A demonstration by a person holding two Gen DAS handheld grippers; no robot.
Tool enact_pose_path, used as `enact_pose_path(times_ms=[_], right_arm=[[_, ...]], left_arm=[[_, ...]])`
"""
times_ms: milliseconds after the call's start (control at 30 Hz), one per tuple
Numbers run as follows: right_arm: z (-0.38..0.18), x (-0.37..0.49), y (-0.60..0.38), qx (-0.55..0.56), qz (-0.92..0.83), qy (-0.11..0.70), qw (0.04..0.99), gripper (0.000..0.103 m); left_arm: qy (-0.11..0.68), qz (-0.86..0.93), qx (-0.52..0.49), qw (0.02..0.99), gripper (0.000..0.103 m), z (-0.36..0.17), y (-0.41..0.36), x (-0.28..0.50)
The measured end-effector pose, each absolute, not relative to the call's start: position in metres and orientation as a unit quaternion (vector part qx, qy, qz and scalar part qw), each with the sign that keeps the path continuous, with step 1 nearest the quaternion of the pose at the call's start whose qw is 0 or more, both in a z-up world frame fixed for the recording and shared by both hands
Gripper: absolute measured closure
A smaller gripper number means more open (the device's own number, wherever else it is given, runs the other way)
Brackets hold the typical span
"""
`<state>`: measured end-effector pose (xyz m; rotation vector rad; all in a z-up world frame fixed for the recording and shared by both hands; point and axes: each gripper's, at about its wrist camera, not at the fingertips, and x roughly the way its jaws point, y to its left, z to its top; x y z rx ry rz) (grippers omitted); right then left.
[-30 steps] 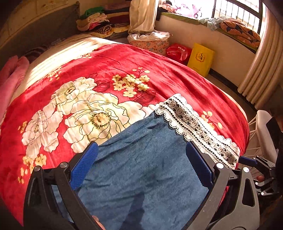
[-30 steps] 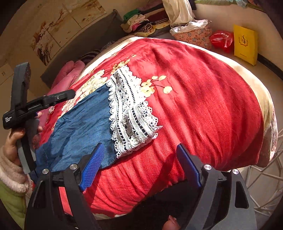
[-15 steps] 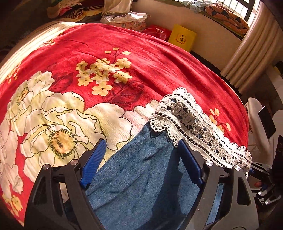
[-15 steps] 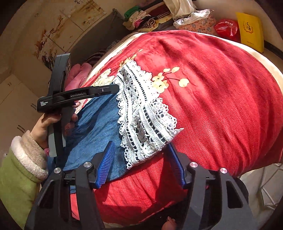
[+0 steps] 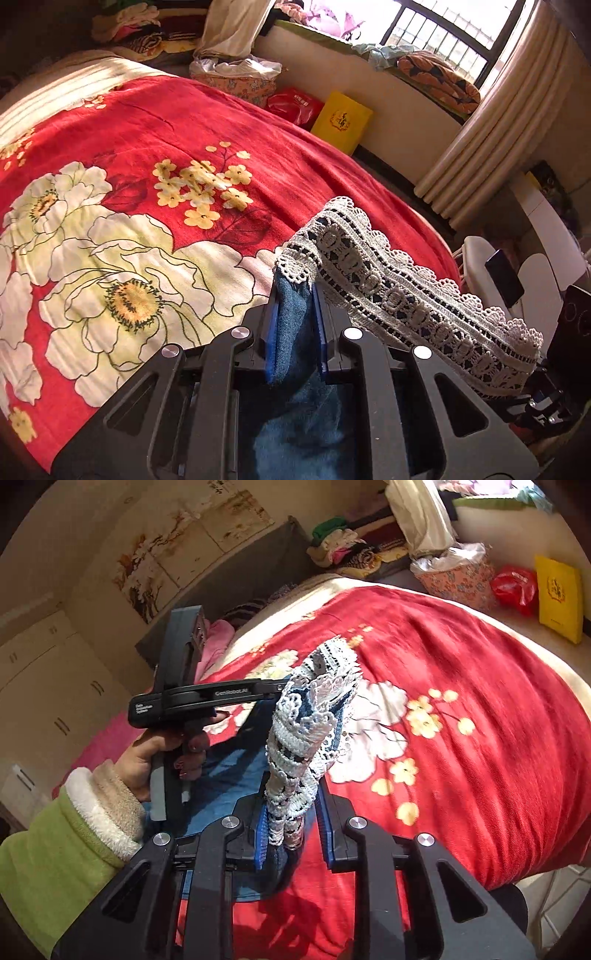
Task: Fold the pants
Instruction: 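Lift the lace-trimmed leg with the right tool while the left tool holds denim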
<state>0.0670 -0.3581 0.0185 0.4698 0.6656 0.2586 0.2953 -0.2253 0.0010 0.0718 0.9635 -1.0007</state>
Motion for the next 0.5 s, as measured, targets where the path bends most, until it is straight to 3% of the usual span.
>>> enact_pose_path(times_ms=[167, 400, 433, 467, 500], right_arm=[[0.047, 0.066, -0.298, 0.158, 0.192, 0.307, 0.919, 0.082], [0.019, 0.072, -0.198, 0.070, 0.261, 0.352, 0.896, 0.082], [0.010, 0.072, -0.185, 0.054, 0.262, 0.367, 0.891, 0.082], [0.001, 0.074, -0.174, 0.039, 0.262, 0.380, 0.886, 0.082], [-0.008, 0.073, -0.166, 0.026, 0.261, 0.390, 0.883, 0.082]], left_arm=[[0.423, -0.452, -0.017, 0.785, 0.094, 0.023, -0.160, 0.285], [0.439, -0.378, -0.086, 0.811, 0.091, -0.005, -0.063, 0.261], [0.448, -0.364, -0.094, 0.811, 0.087, -0.012, -0.054, 0.259], [0.455, -0.352, -0.111, 0.810, 0.071, -0.018, -0.043, 0.256], [0.459, -0.345, -0.140, 0.807, 0.063, -0.023, -0.032, 0.252]])
